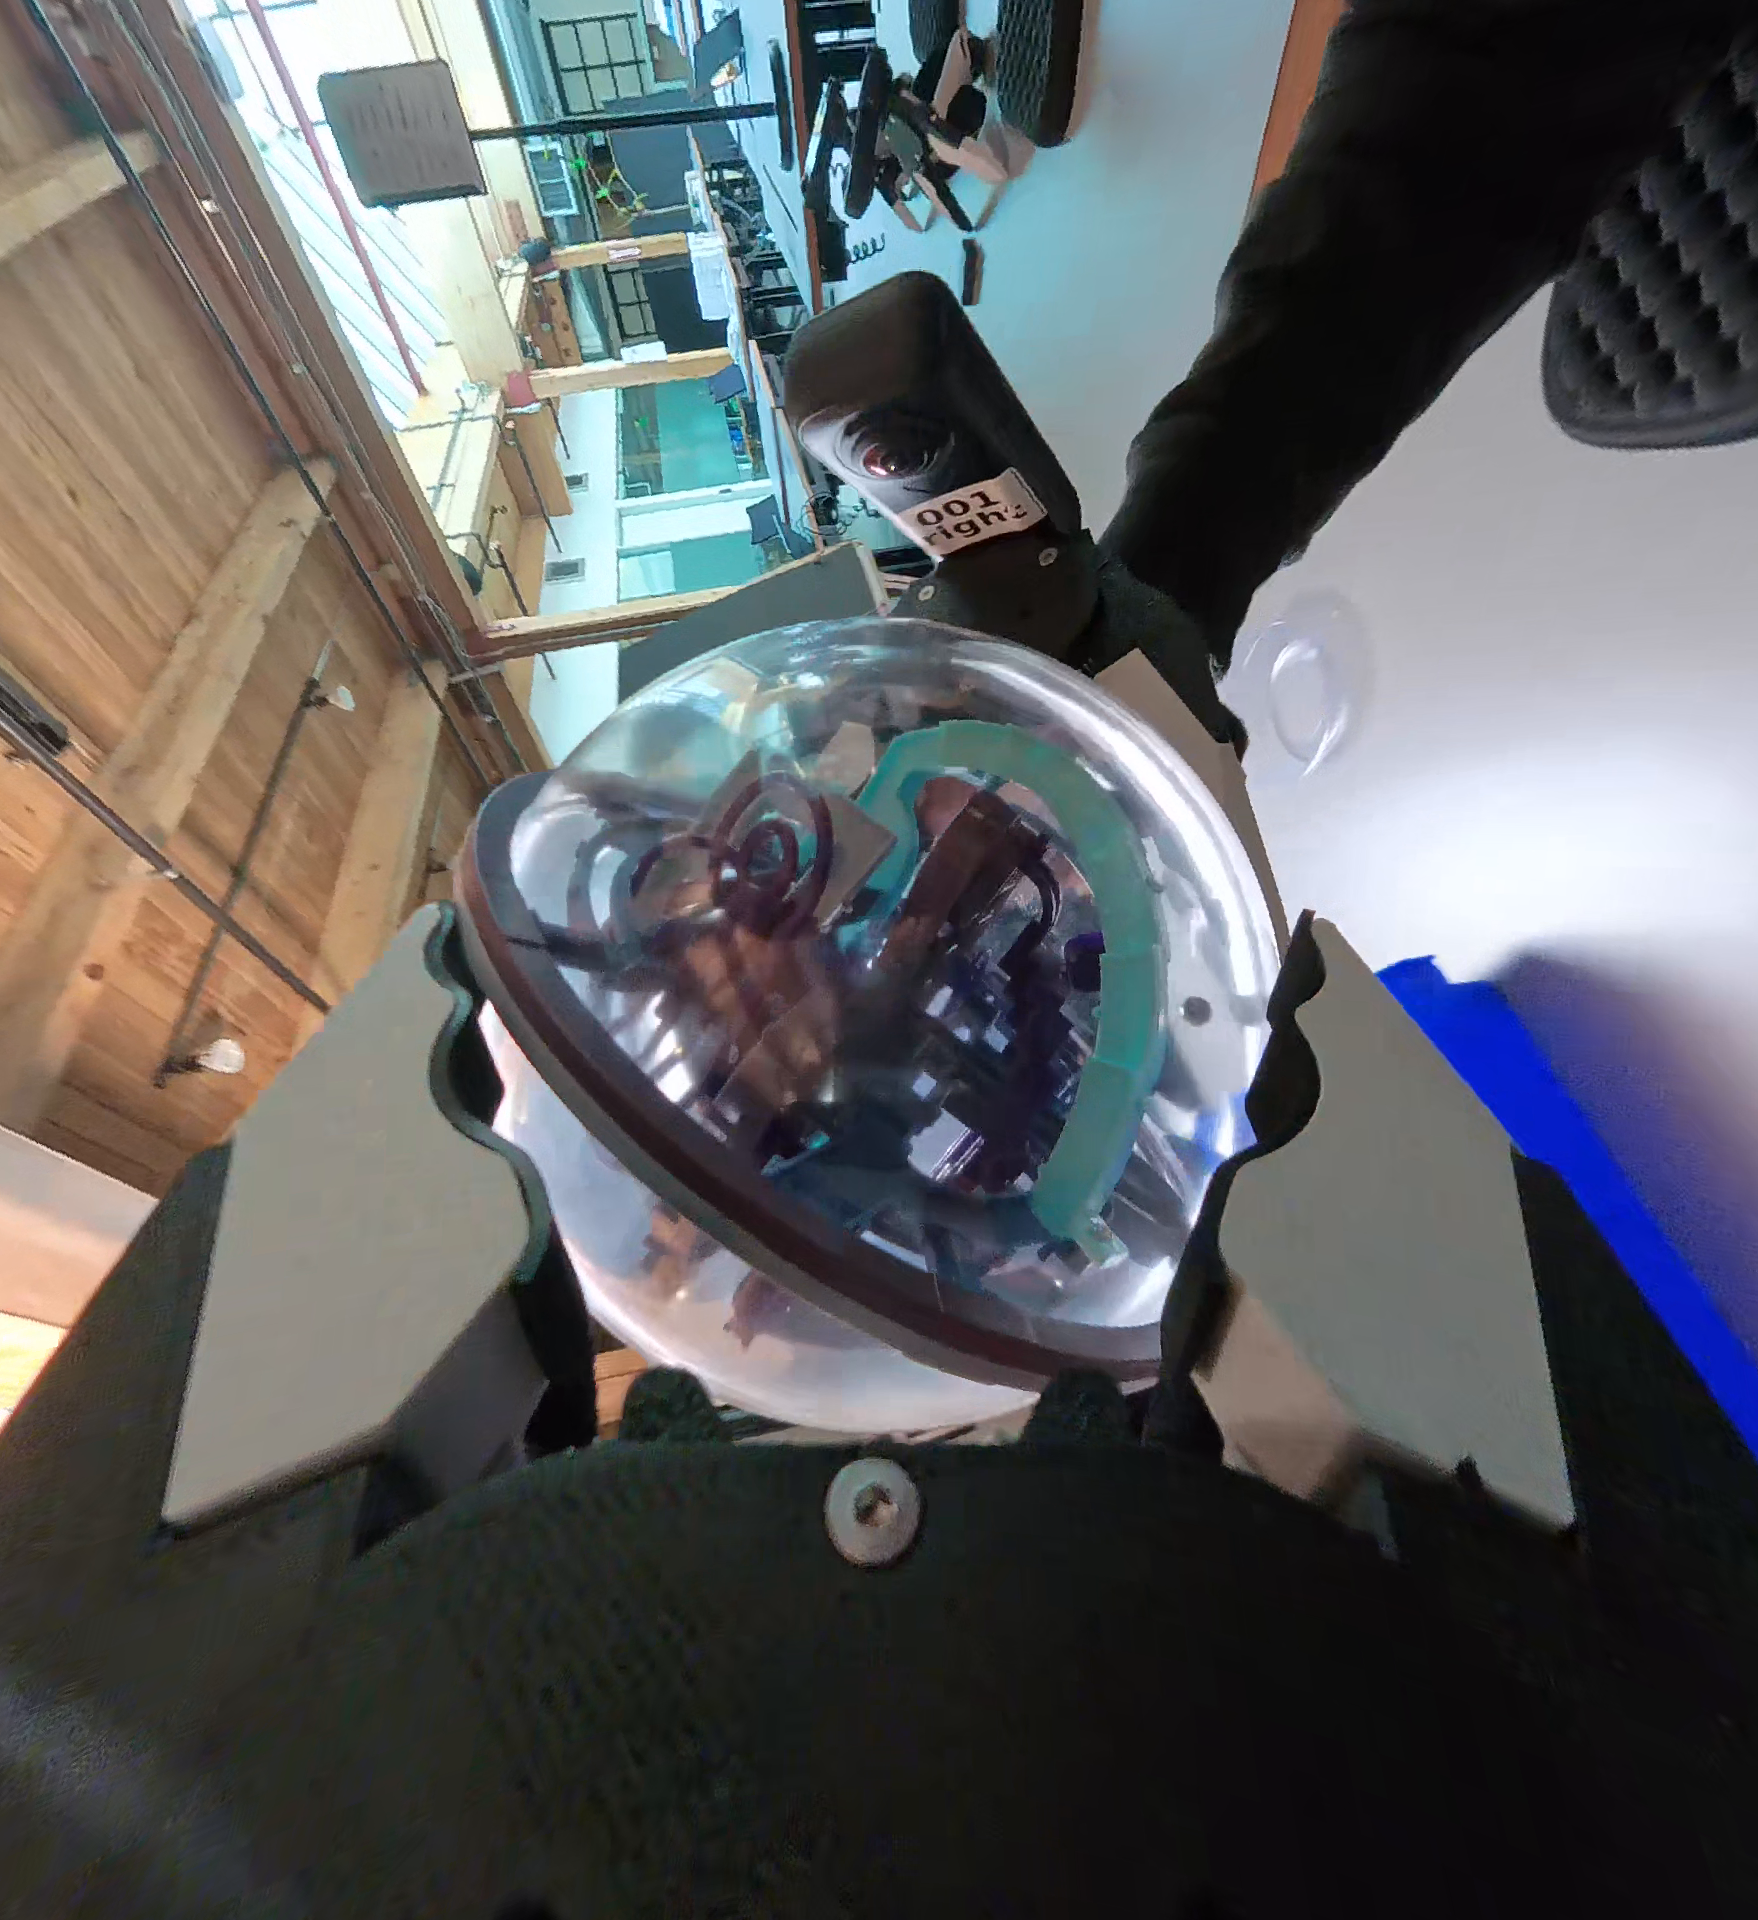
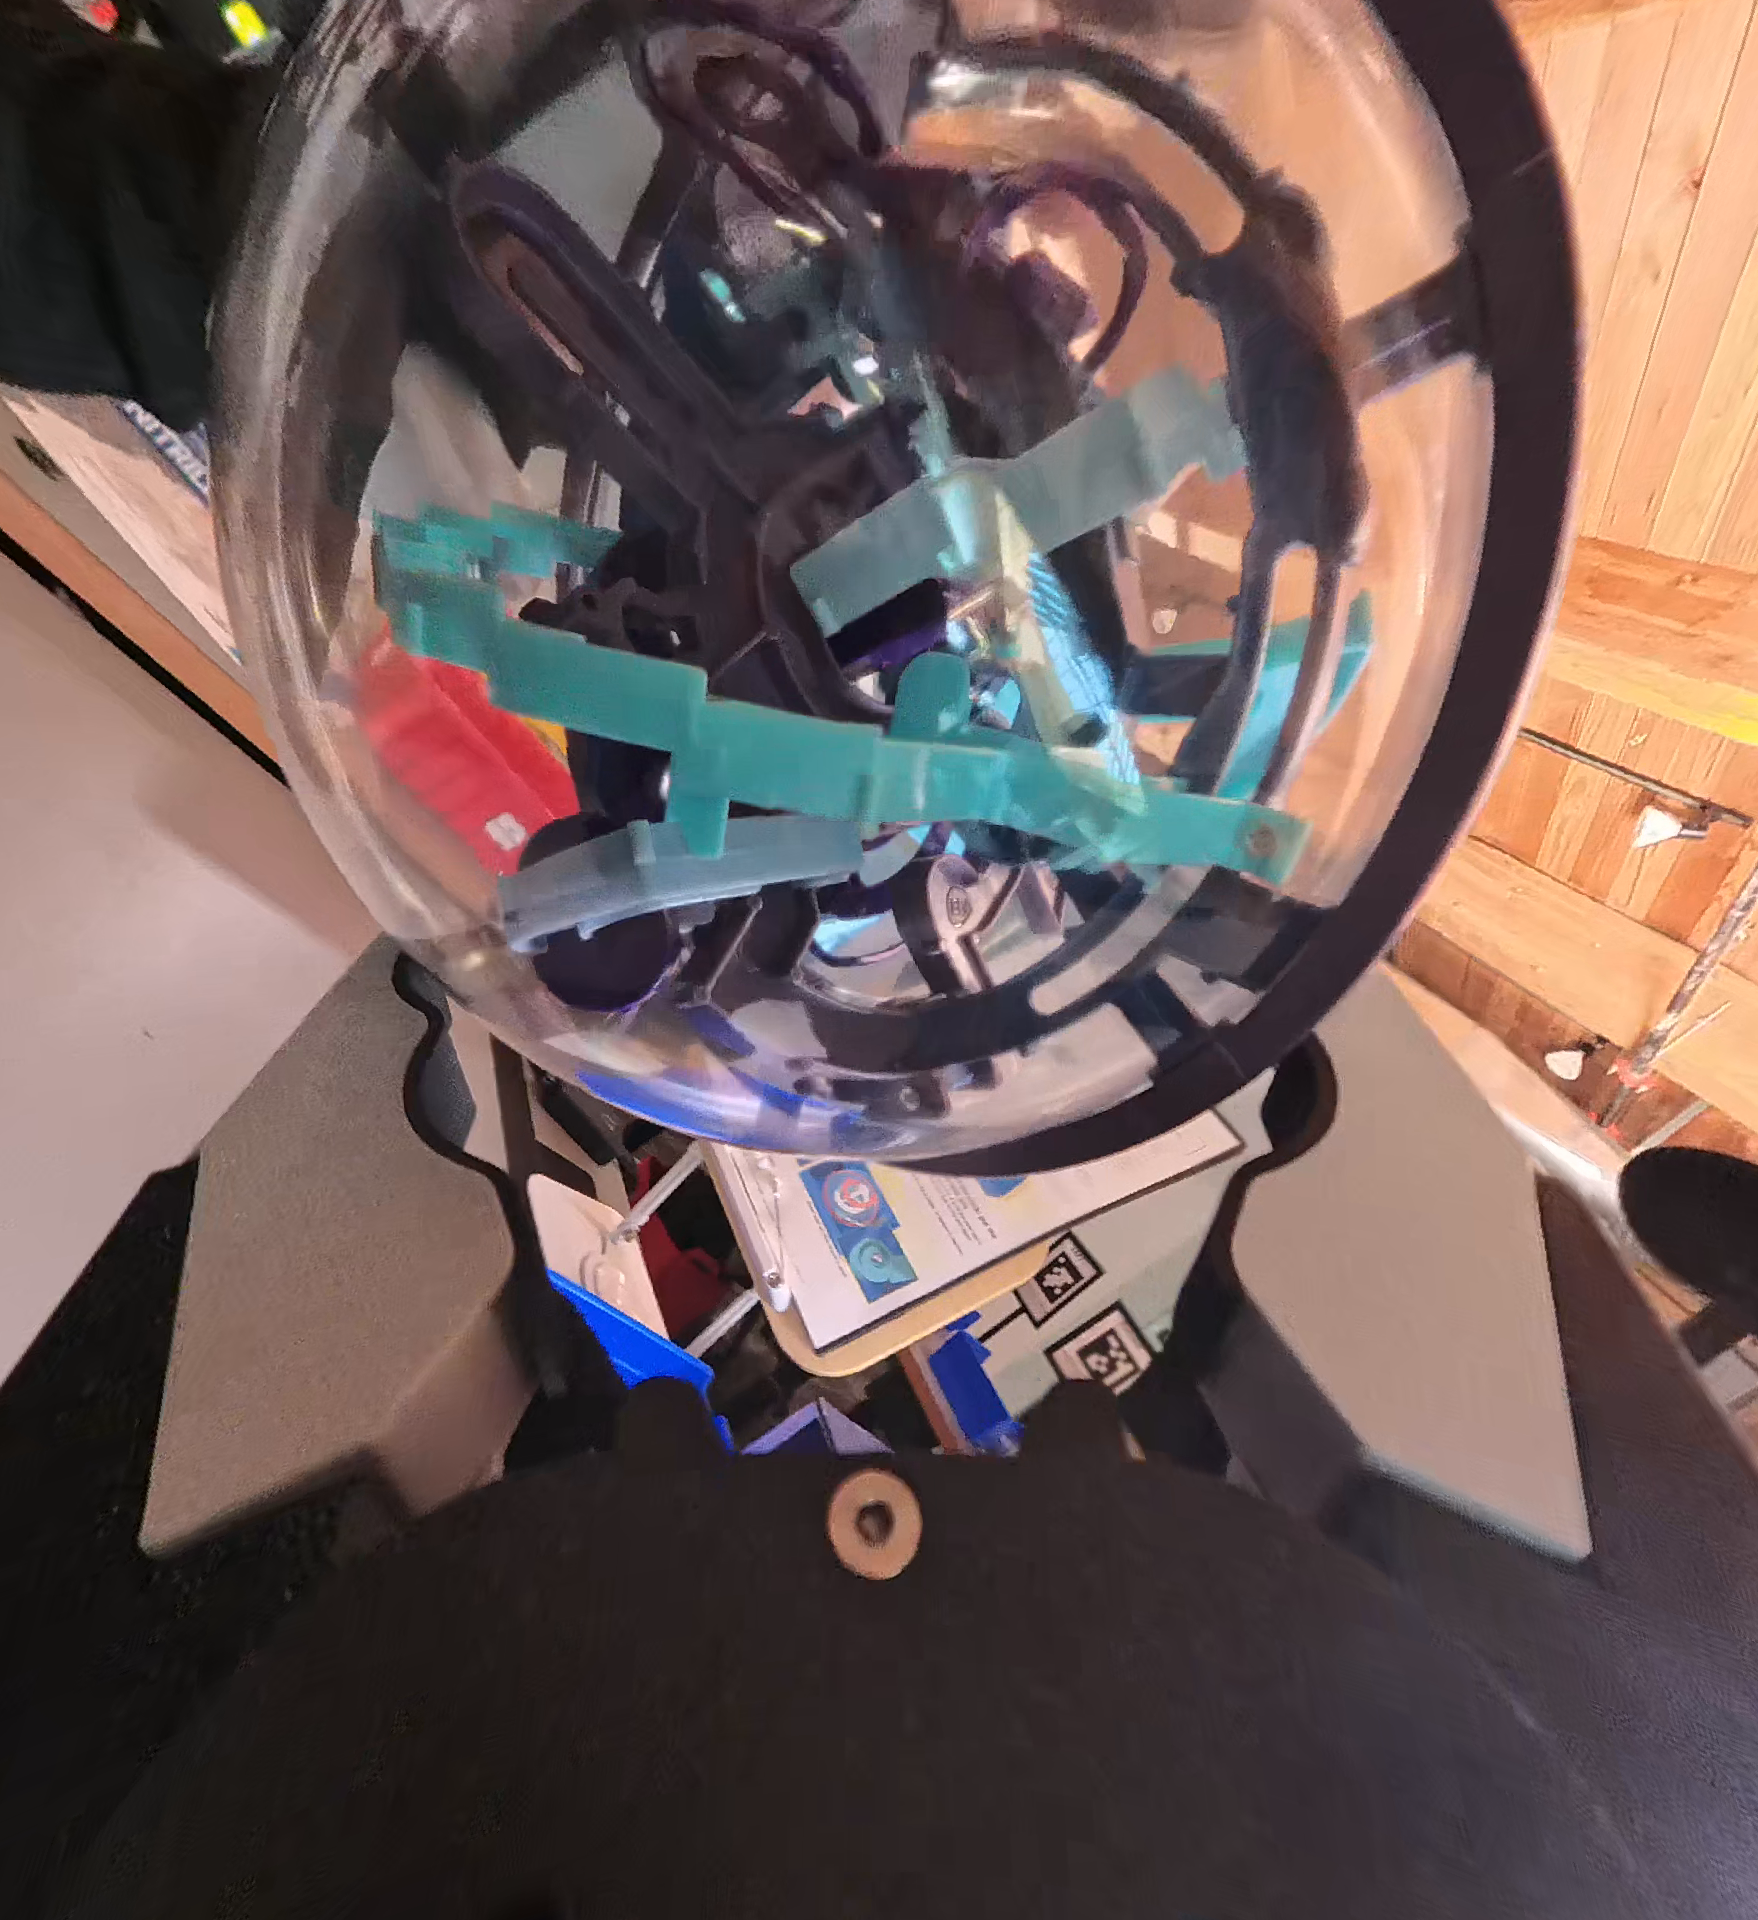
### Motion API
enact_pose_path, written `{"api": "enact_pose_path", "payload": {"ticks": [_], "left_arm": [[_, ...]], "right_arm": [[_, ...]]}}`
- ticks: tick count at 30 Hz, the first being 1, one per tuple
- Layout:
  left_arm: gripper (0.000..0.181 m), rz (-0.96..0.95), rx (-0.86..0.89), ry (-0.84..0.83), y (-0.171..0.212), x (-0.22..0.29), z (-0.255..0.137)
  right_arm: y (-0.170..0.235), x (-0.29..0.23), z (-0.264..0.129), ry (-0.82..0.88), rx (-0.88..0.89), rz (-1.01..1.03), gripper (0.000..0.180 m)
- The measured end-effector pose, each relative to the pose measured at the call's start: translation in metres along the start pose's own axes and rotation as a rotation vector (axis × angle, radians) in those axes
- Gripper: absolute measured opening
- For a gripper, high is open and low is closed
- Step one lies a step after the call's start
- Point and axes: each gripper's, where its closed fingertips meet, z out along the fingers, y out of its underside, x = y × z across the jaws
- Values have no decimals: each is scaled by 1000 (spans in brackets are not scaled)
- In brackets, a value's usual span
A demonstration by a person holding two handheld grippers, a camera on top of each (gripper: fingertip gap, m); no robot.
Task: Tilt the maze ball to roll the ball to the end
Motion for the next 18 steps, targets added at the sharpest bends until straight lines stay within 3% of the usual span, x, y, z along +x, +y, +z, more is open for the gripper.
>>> {"api": "enact_pose_path", "payload": {"ticks": [18], "left_arm": [[147, -73, 246, -435, -24, -62, -32]], "right_arm": [[-72, 44, 1, -288, -159, -232, 152]]}}
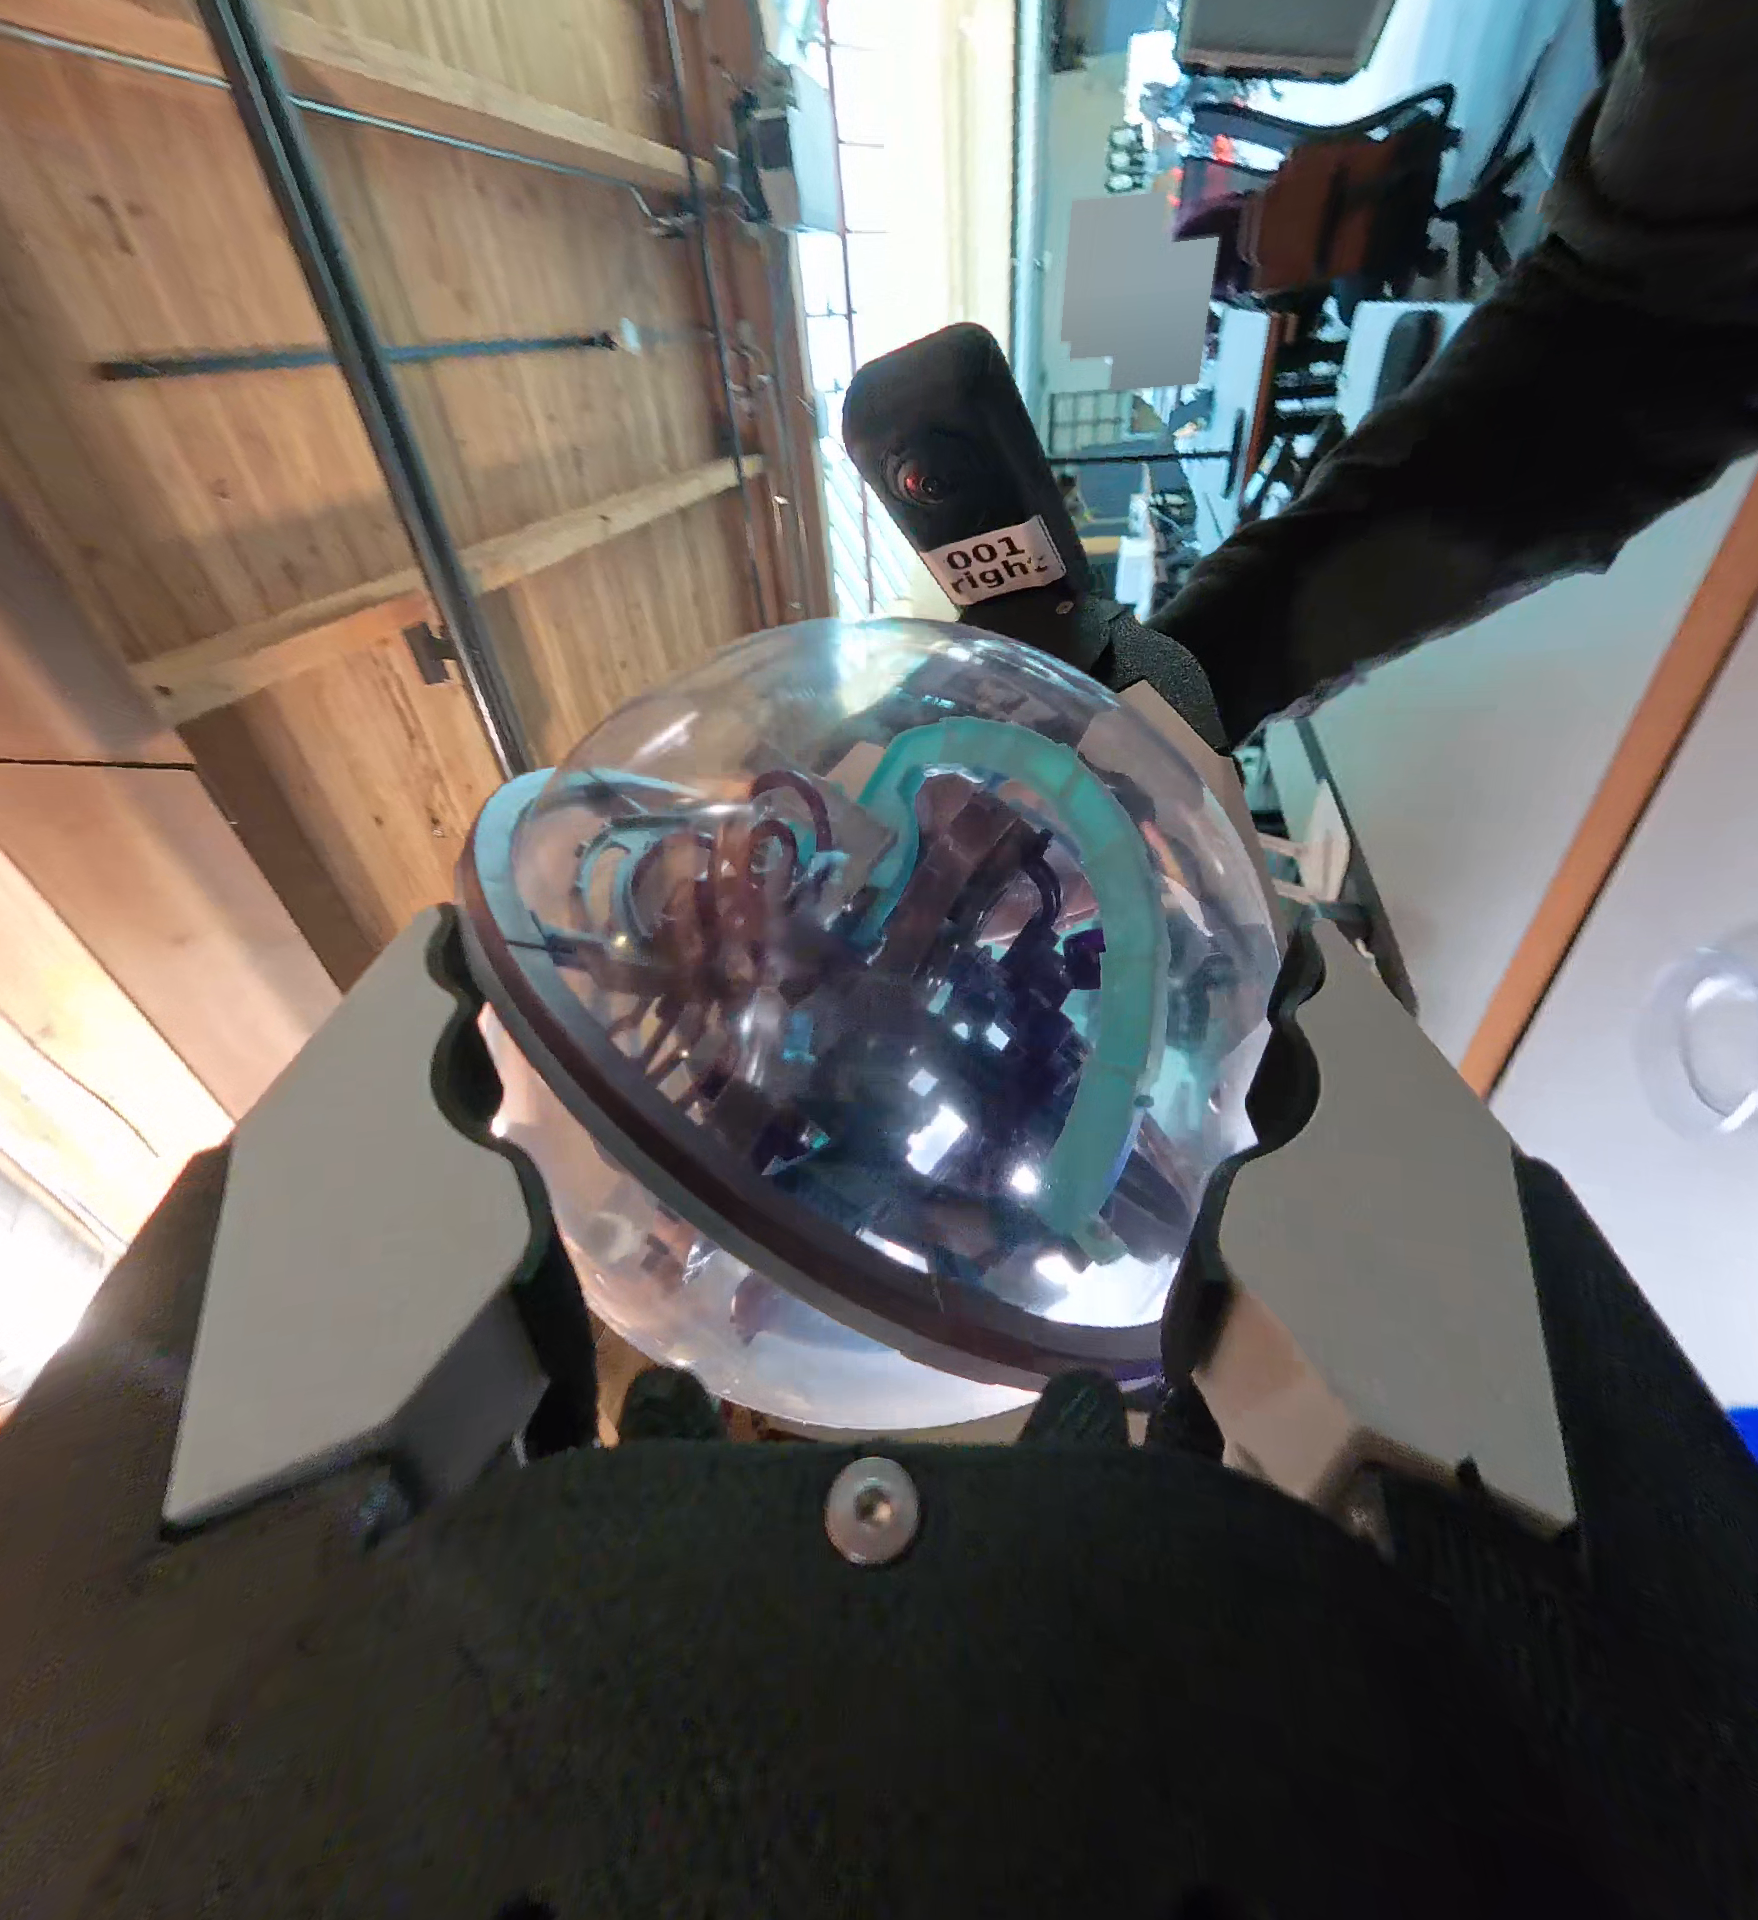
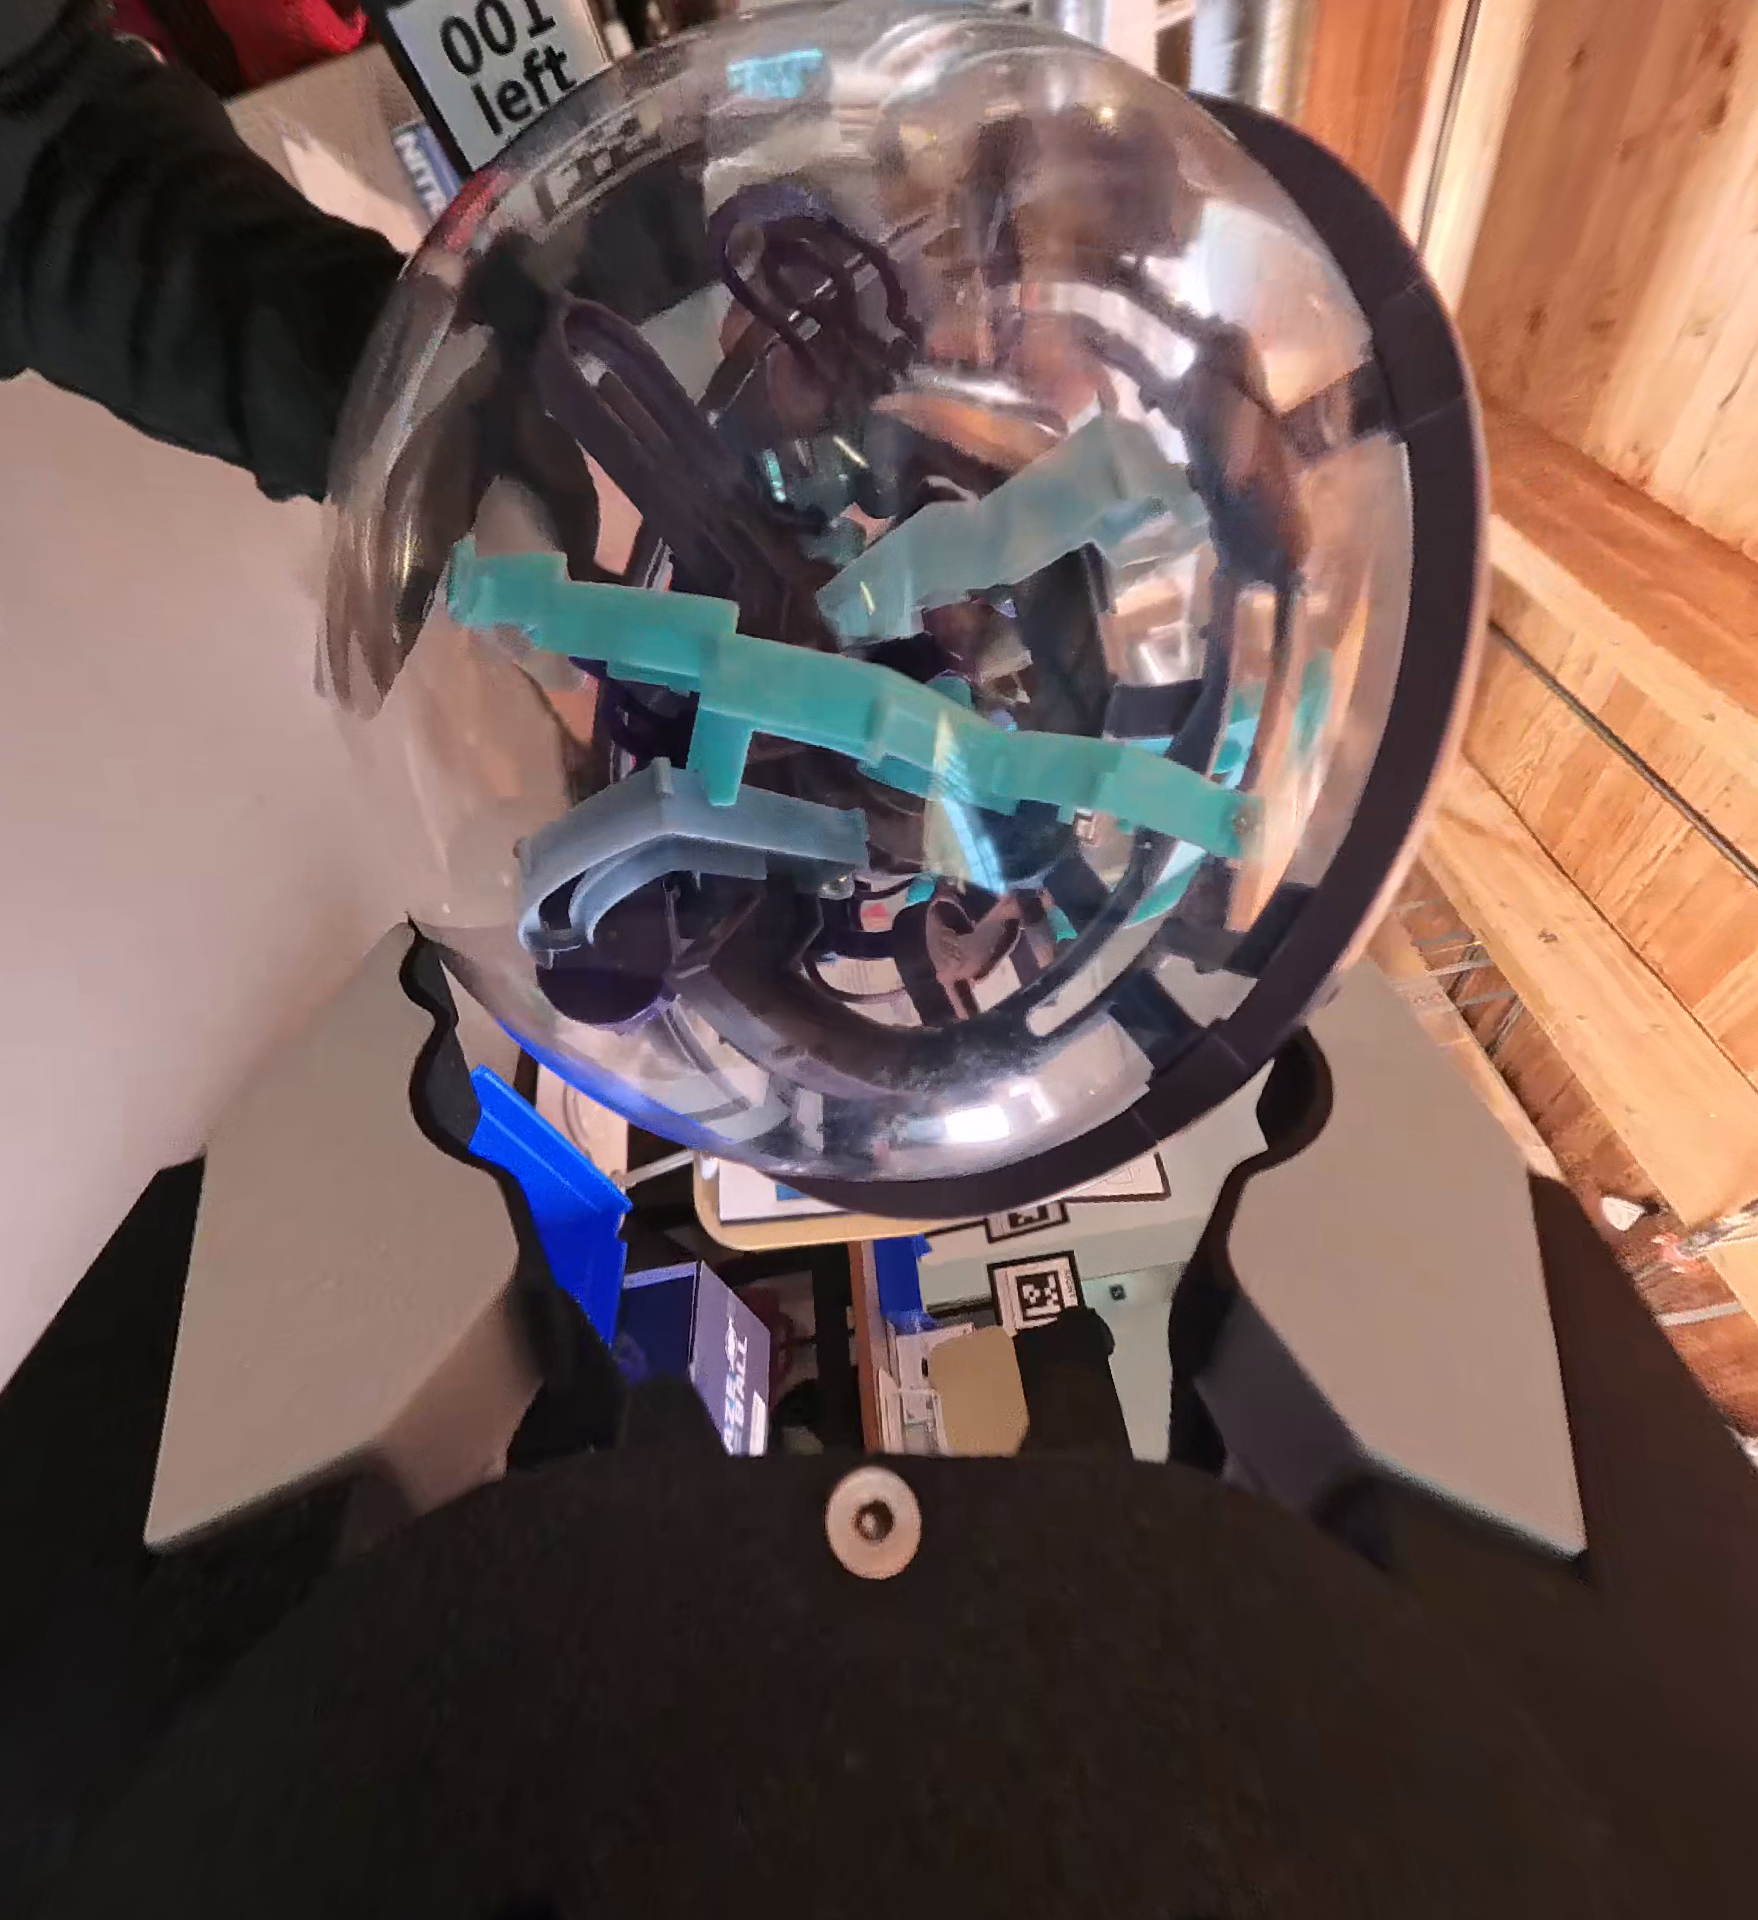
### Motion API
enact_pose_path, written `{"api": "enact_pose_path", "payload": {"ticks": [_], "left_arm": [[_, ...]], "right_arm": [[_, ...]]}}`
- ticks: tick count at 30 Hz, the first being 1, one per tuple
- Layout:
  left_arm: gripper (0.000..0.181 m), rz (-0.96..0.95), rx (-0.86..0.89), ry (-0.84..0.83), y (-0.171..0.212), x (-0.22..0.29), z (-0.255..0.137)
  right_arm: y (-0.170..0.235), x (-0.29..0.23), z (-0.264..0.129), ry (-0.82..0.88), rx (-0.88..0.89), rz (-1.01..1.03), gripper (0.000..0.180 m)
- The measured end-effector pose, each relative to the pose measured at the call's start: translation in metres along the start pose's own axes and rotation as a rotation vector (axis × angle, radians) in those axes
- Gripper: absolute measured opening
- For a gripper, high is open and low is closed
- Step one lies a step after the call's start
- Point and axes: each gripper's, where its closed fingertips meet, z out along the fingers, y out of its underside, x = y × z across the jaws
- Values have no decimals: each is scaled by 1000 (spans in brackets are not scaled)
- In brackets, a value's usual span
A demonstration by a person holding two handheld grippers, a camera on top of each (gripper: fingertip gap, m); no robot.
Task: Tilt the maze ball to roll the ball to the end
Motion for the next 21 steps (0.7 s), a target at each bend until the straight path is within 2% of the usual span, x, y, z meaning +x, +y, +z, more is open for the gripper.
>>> {"api": "enact_pose_path", "payload": {"ticks": [7, 21], "left_arm": [[147, -109, 59, -105, -2, -11, -5], [147, -251, 38, -135, 12, 10, -18]], "right_arm": [[-5, 2, 2, -107, -74, 48, 152], [14, -25, 12, -183, -117, 167, 152]]}}
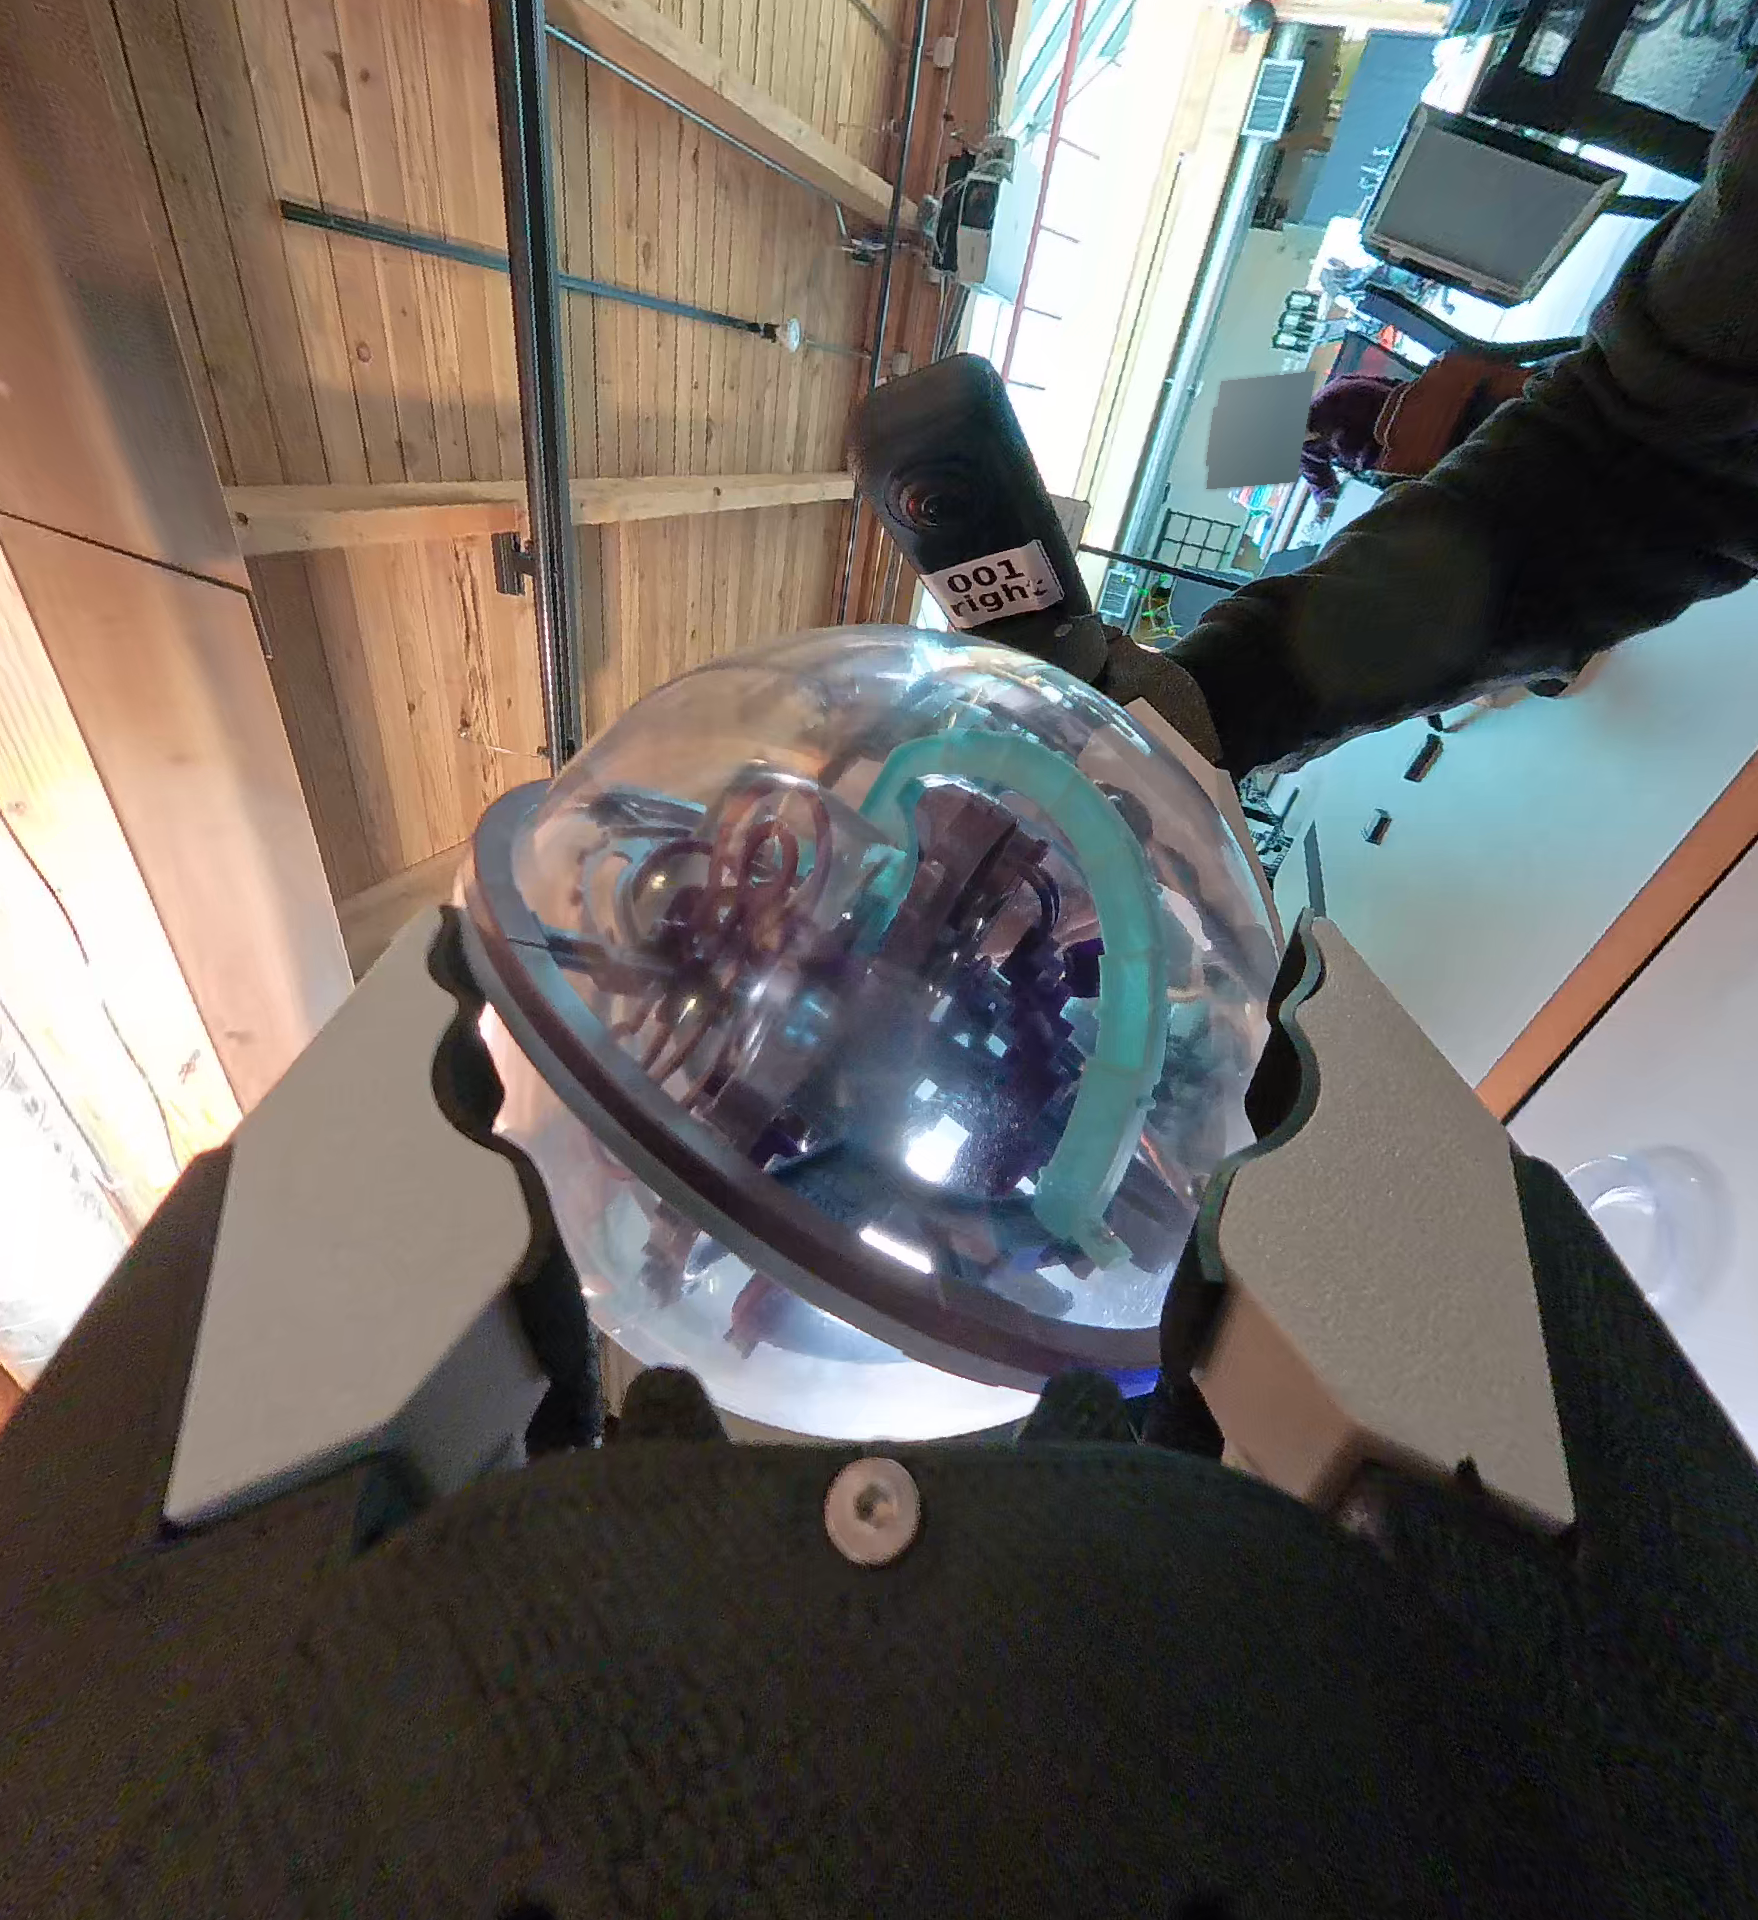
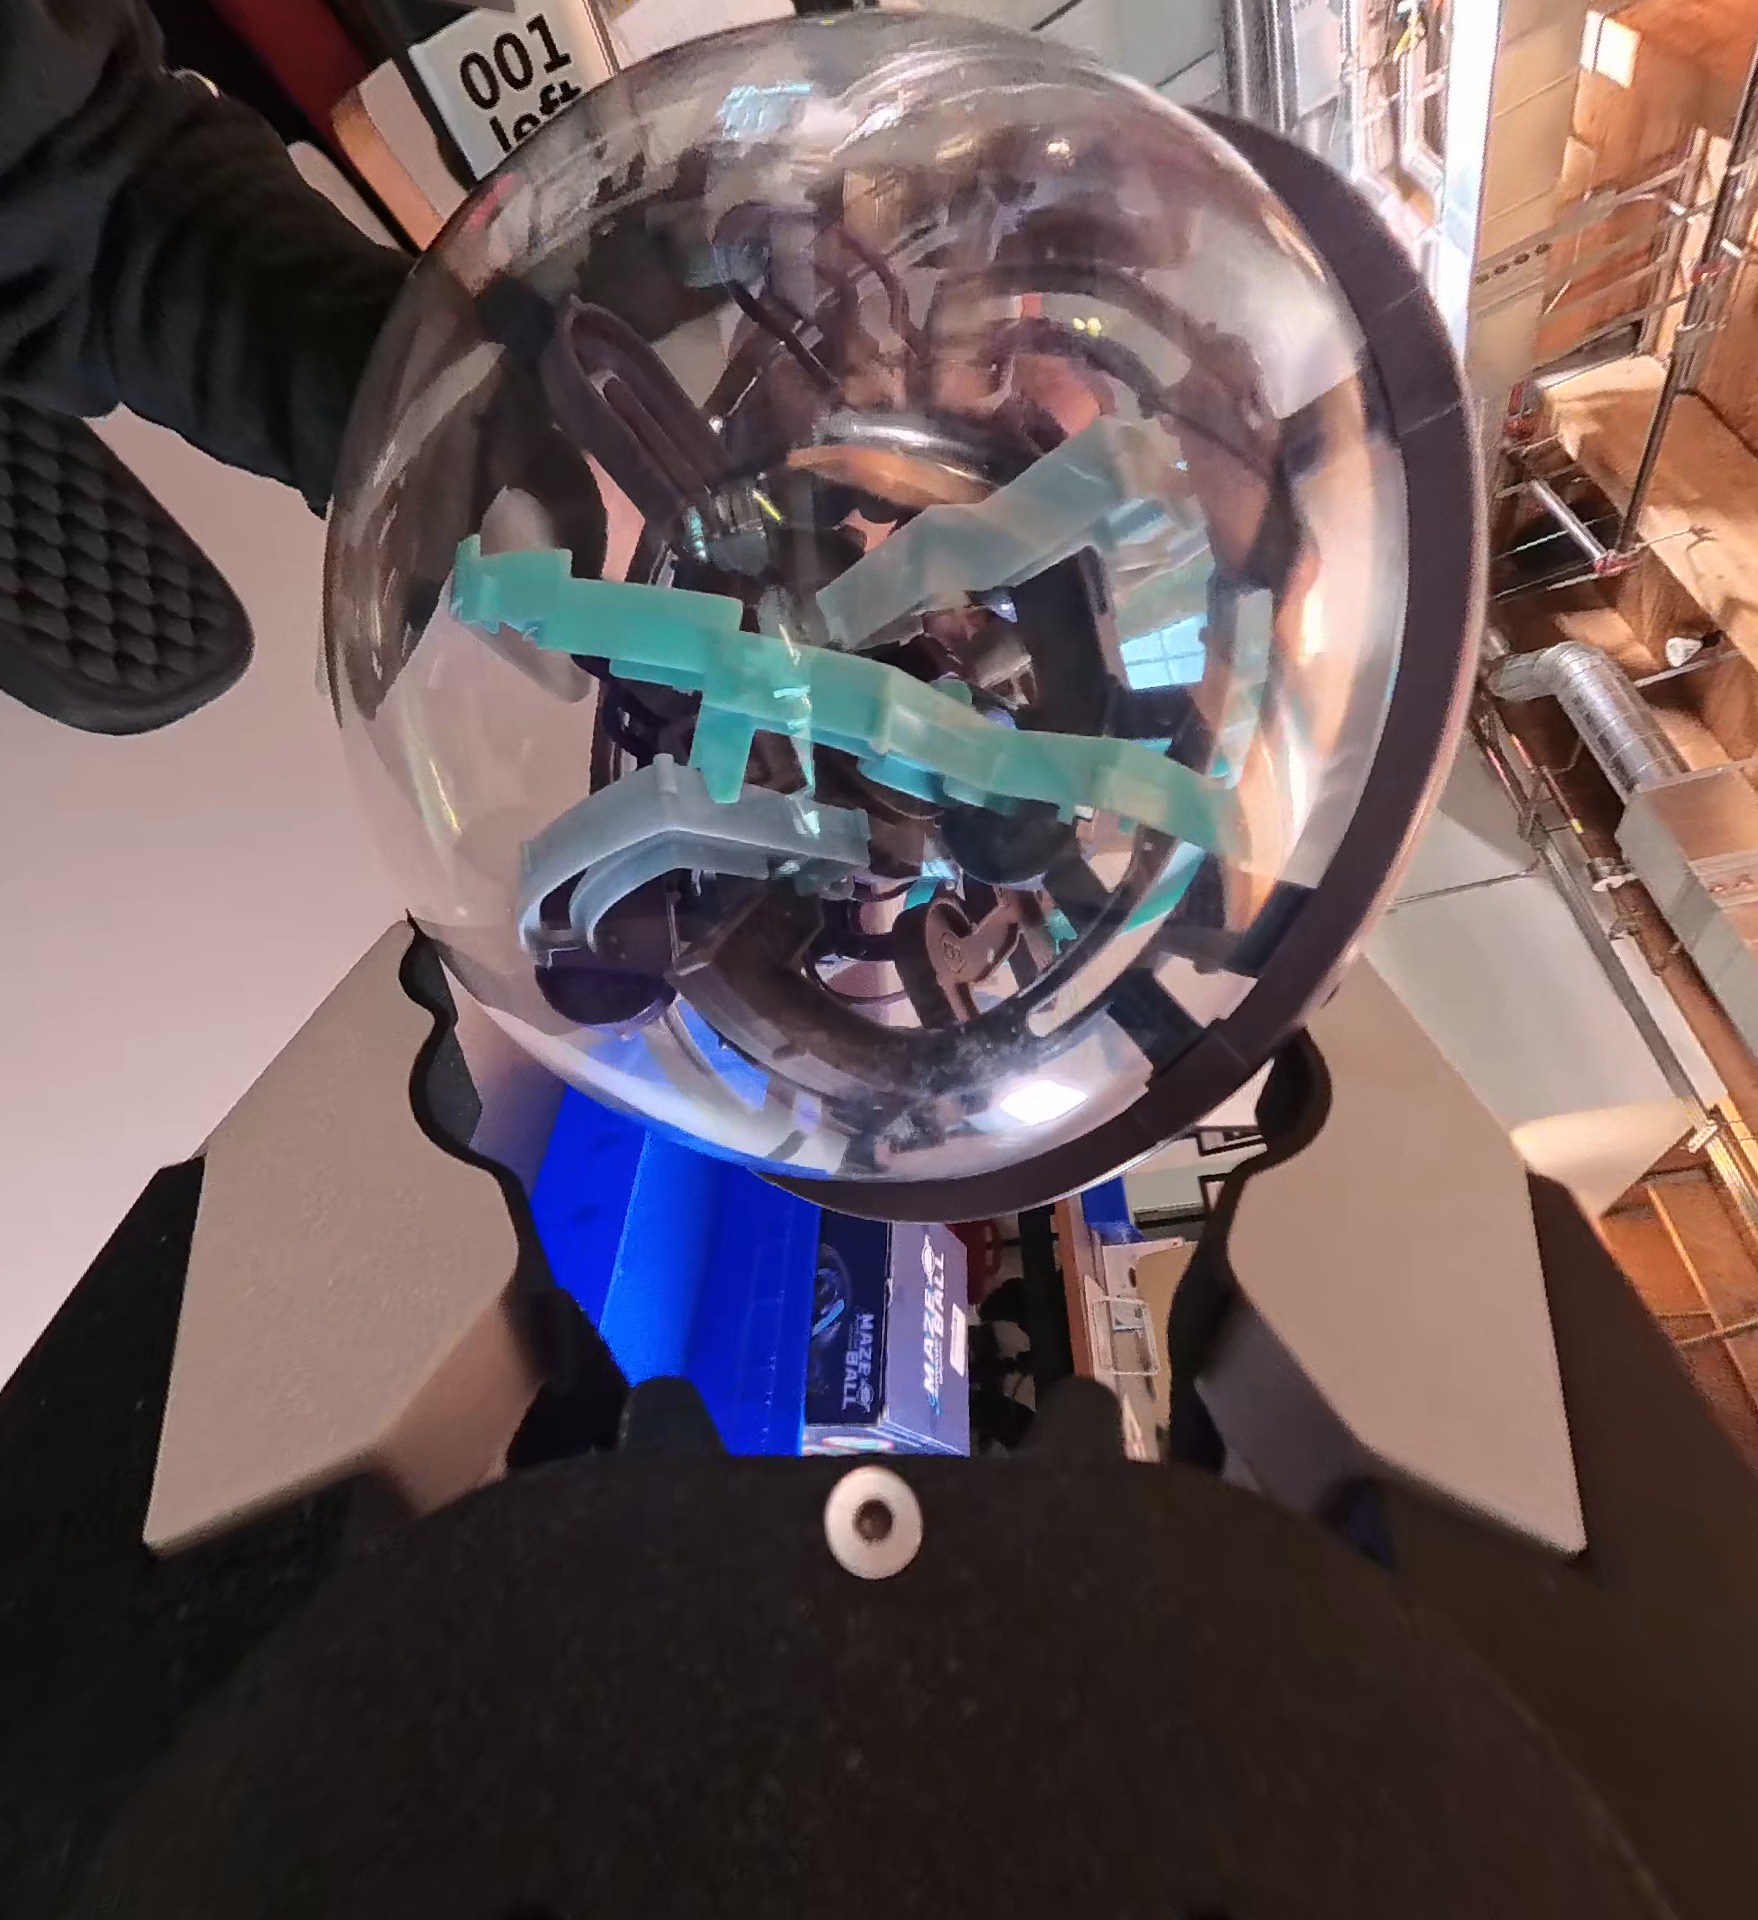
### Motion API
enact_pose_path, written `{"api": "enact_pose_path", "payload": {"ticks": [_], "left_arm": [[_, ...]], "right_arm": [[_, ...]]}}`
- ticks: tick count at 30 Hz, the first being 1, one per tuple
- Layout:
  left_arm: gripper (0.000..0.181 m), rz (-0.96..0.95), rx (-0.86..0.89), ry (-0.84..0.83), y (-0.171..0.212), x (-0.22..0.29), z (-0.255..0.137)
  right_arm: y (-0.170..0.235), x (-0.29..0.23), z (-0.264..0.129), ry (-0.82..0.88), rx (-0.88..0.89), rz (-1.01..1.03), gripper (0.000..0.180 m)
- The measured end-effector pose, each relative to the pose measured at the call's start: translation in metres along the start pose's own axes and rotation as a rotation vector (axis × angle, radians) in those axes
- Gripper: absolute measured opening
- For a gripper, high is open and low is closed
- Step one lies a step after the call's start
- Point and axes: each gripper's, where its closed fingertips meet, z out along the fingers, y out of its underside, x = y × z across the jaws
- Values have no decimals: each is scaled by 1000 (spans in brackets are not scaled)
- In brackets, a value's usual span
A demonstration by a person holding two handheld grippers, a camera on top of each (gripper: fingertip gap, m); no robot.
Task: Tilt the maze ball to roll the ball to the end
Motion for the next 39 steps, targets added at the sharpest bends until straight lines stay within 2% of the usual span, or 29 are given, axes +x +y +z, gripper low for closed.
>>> {"api": "enact_pose_path", "payload": {"ticks": [39], "left_arm": [[146, -183, -10, -91, 31, 27, -31]], "right_arm": [[32, -35, 29, -139, -79, 135, 152]]}}
